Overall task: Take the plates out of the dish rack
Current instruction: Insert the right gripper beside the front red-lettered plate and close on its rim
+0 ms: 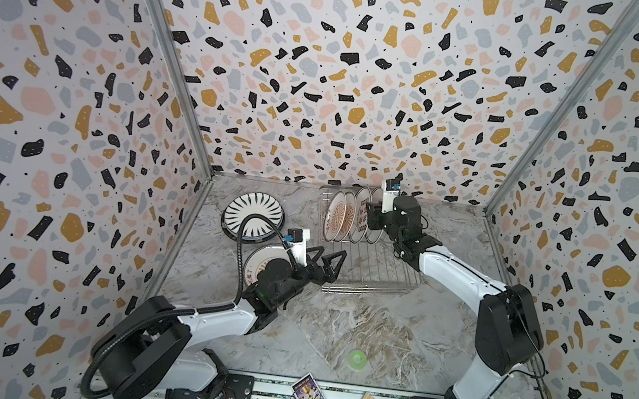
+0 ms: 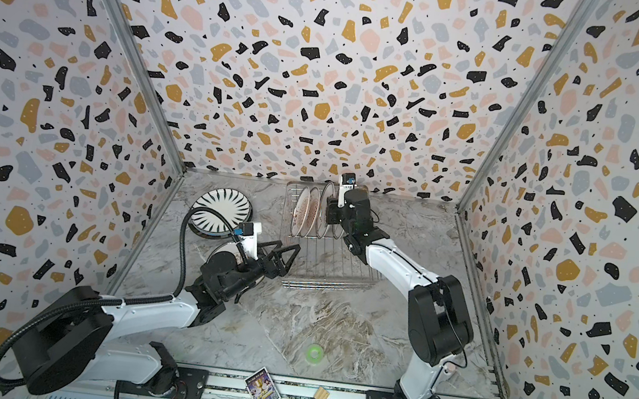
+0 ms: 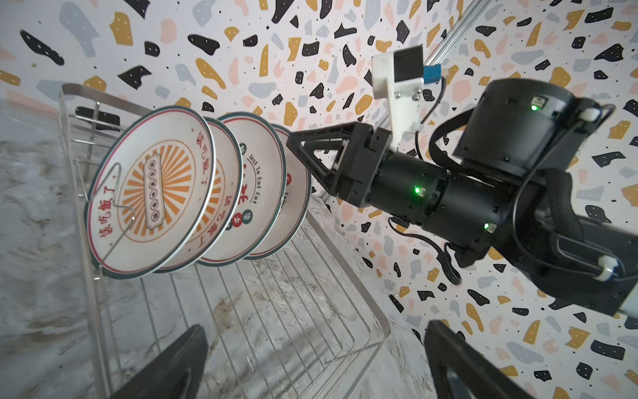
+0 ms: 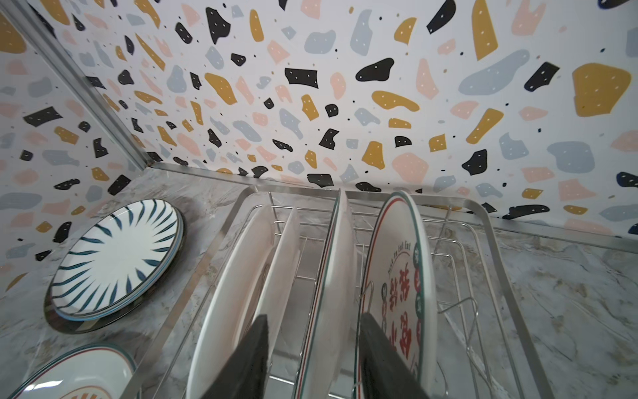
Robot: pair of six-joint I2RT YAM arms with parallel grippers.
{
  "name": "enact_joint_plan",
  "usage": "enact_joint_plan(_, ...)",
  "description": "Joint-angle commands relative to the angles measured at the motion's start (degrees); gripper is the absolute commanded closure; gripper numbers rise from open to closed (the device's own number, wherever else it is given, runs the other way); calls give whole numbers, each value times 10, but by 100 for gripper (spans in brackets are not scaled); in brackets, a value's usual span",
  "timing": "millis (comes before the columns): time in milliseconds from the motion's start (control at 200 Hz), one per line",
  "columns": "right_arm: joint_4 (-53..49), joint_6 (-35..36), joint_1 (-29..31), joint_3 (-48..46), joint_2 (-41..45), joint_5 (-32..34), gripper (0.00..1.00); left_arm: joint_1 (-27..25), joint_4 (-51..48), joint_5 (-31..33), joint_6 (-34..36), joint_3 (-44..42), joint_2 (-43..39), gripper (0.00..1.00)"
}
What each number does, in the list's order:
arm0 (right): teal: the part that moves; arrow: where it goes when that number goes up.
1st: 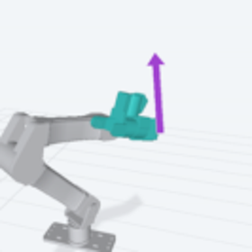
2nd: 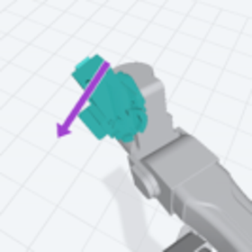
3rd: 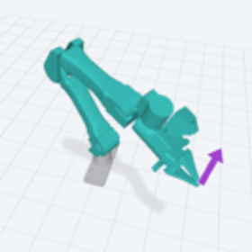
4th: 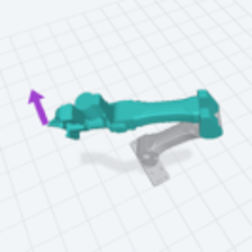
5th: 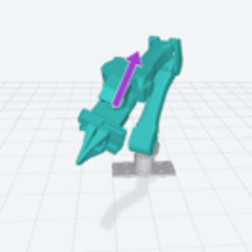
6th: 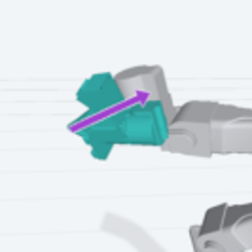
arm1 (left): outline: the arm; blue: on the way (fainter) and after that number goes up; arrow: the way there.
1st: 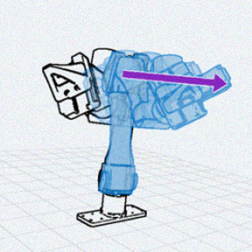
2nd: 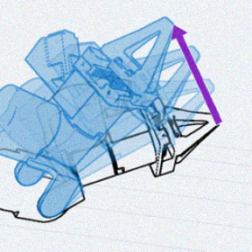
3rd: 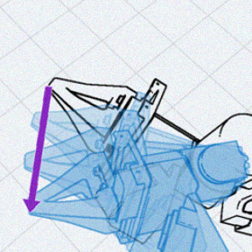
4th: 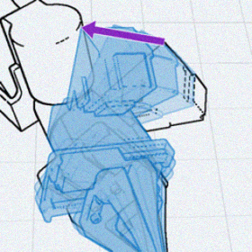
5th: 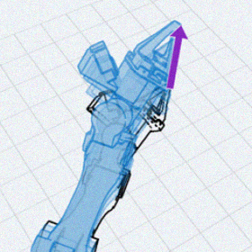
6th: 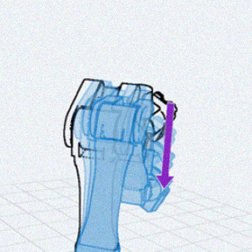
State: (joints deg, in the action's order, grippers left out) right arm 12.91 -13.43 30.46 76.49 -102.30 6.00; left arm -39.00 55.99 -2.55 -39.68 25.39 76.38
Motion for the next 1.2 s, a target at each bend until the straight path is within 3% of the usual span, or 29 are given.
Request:
enact_joint_plan(0, -50, 11, 8, 47, -21, 51, 57, -5, 99, -4, -27, 6, 29, 0)
enact_joint_plan(310, -111, 33, 45, 134, -105, 182, 62, -5, 92, -1, -29, 14, 52, 0)
enact_joint_plan(471, -111, 23, 42, 139, -120, 186, 68, -5, 95, 0, -30, 7, 51, 0)
enact_joint_plan(571, -116, 22, 43, 150, -126, 182, 81, -5, 107, 0, -34, 1, 55, 0)
enact_joint_plan(751, -121, 19, 46, 166, -131, 190, 82, -5, 132, 1, -43, -12, 60, 0)
enact_joint_plan(1196, -129, 60, 85, 187, -99, 310, 88, -5, 121, 40, -35, -27, 52, 0)
